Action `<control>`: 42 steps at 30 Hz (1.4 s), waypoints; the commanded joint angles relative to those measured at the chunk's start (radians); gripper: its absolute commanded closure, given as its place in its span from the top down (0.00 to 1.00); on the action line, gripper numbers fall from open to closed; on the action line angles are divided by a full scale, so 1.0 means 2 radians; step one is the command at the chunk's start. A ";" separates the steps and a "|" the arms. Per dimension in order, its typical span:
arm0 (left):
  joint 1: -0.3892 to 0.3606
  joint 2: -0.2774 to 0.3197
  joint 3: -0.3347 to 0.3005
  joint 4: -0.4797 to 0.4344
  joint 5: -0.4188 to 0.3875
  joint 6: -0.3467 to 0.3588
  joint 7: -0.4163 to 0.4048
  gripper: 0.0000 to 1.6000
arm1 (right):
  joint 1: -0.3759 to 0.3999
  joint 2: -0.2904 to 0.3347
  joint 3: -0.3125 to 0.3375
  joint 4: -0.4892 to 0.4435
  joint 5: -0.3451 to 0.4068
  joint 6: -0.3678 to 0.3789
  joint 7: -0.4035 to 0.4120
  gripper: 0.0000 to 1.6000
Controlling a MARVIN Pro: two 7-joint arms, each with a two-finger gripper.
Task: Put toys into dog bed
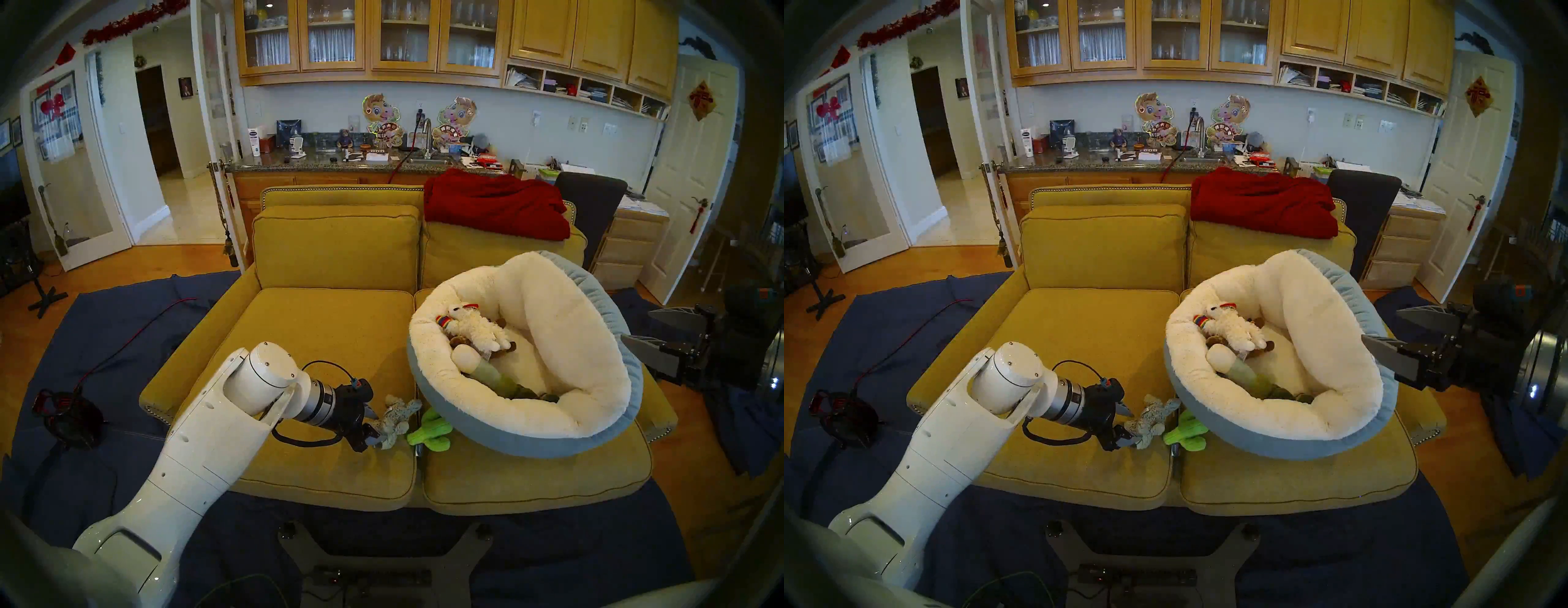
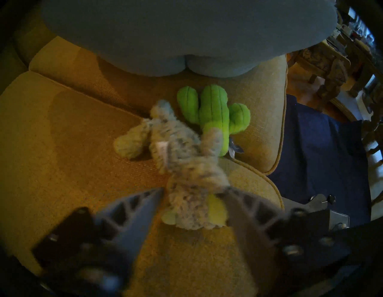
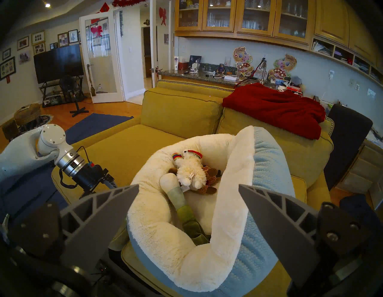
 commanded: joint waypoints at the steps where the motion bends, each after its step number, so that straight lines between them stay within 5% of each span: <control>1: -0.012 -0.003 -0.003 -0.008 -0.002 -0.002 -0.001 0.33 | 0.001 0.002 0.006 0.000 0.000 0.000 0.001 1.00; 5: -0.011 -0.004 -0.003 -0.008 -0.002 -0.003 -0.003 0.00 | 0.001 0.002 0.006 0.000 0.000 0.000 0.001 1.00; 31: -0.035 -0.019 -0.064 -0.063 -0.030 0.027 0.007 0.00 | 0.001 0.002 0.005 0.000 0.000 0.000 0.000 1.00; 42: -0.049 -0.017 -0.061 -0.093 0.008 0.056 0.036 0.00 | 0.001 0.002 0.005 0.000 0.000 0.000 0.000 1.00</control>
